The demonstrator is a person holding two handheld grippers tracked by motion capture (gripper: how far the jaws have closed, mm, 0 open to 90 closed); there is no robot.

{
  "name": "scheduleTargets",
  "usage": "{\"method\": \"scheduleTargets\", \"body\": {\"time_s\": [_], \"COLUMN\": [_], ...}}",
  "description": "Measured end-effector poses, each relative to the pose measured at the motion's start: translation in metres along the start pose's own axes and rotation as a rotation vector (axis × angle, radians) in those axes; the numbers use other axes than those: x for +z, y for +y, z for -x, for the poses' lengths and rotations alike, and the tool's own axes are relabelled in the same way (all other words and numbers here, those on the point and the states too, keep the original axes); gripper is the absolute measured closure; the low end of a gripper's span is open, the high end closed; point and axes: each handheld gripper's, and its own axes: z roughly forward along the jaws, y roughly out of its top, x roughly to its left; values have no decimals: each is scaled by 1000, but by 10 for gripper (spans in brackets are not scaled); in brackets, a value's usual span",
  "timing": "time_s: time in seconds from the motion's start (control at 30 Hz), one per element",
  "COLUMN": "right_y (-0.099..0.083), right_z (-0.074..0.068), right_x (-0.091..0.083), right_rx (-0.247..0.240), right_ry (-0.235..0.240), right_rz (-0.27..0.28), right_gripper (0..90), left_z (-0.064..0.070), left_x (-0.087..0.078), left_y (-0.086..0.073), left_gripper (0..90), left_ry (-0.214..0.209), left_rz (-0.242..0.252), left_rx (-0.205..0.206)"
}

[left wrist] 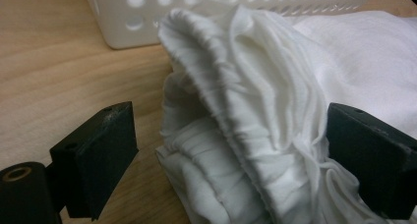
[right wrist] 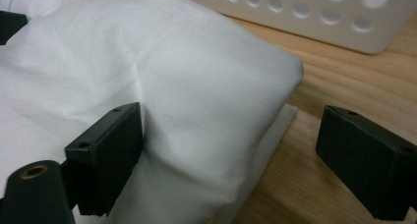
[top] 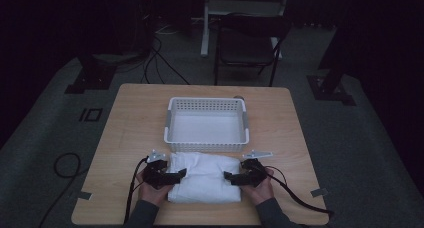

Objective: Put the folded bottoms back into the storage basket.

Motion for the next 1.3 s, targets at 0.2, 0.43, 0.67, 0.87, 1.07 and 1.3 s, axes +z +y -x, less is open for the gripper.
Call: {"method": "scheduleTargets", "body": {"time_s": [0.2,0.43,0.67,0.87,1.07,1.3], "right_y": [0,1,5,6,7,8], "right_z": [3,6,10,17,11,0], "right_x": [2,4,6,9,5,0], "right_rx": [18,5,25,70,35,-22], "right_ry": [22,63,176,270,239,166], "right_rz": [-10,-10,-33,-49,-29,11], "right_gripper": [106,142,338,562,649,677], "left_z": [-3,-4,-9,-7,2,10], "left_x": [2,3,3,2,-2,-6], "left_y": [0,1,4,5,6,5], "left_gripper": [19,21,201,408,527,591], "left_ry": [-16,-30,-146,-196,-169,-132], "left_rz": [-2,-7,-39,-48,-37,-13], "left_rx": [-3,4,-9,-9,56,108]}}
